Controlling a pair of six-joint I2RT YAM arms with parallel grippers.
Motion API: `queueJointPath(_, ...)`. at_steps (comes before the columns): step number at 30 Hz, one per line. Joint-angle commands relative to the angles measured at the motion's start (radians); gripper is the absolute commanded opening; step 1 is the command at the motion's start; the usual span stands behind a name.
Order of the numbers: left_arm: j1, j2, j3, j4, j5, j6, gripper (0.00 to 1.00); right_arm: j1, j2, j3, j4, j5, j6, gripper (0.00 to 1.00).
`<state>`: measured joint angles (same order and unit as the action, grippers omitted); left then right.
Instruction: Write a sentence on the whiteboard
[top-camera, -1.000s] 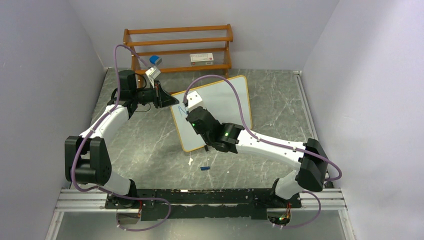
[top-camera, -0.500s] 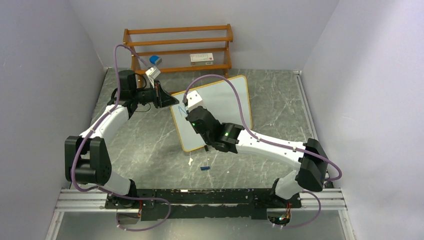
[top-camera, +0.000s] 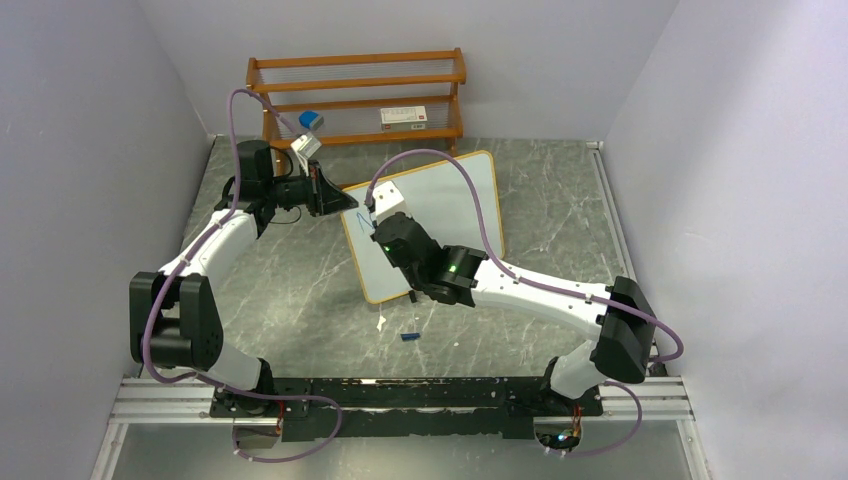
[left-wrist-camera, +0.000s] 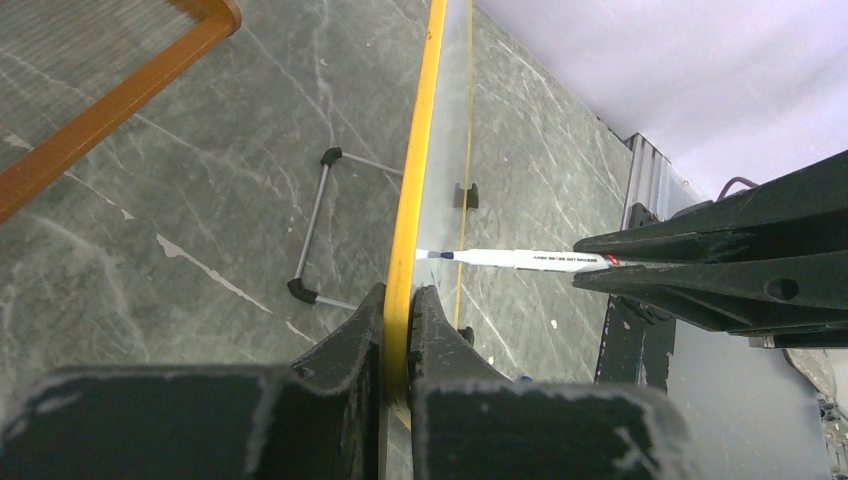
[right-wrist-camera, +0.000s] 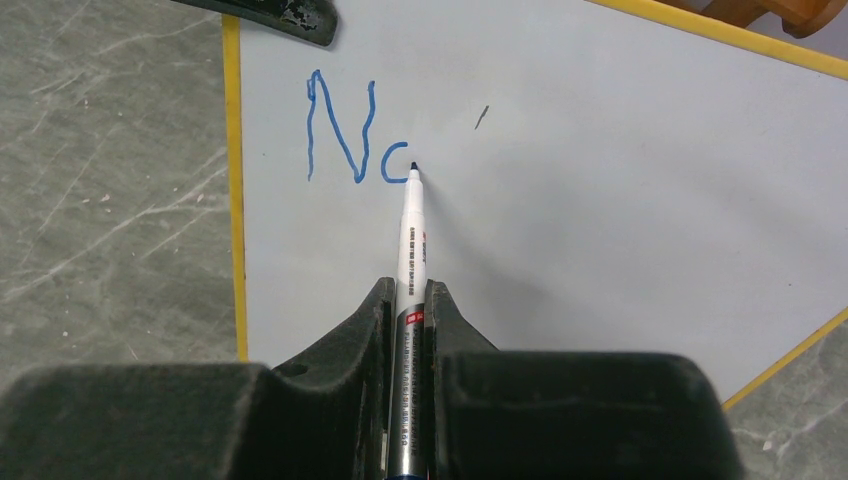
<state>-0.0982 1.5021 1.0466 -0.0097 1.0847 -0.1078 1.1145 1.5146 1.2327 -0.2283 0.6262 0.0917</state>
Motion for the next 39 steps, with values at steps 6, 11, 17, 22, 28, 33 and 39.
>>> queueJointPath(6, -0.037, 0.044, -0.032, -0.102, -0.118, 0.147, 0.05, -0.008, 0.017, 0.02, 0.06, 0.023, -0.008, 0.0)
queueJointPath(11, -0.037, 0.043, -0.032, -0.104, -0.118, 0.146, 0.05, -0.008, 0.018, 0.023, 0.064, 0.012, -0.01, 0.0)
queueJointPath(17, -0.037, 0.046, -0.031, -0.103, -0.118, 0.146, 0.05, -0.008, 0.021, 0.03, 0.055, -0.001, -0.01, 0.0)
queueJointPath(22, -0.037, 0.046, -0.03, -0.103, -0.118, 0.148, 0.05, -0.008, 0.025, 0.031, 0.053, -0.006, -0.01, 0.0)
queueJointPath(28, -0.037, 0.047, -0.029, -0.105, -0.118, 0.149, 0.05, -0.008, 0.025, 0.033, 0.056, -0.006, -0.012, 0.0)
queueJointPath(33, -0.037, 0.046, -0.028, -0.11, -0.123, 0.152, 0.05, -0.008, 0.008, 0.028, 0.051, -0.007, -0.011, 0.0)
queueJointPath(39, -0.037, 0.046, -0.026, -0.114, -0.128, 0.157, 0.05, -0.006, -0.044, 0.006, 0.037, -0.009, -0.005, 0.0)
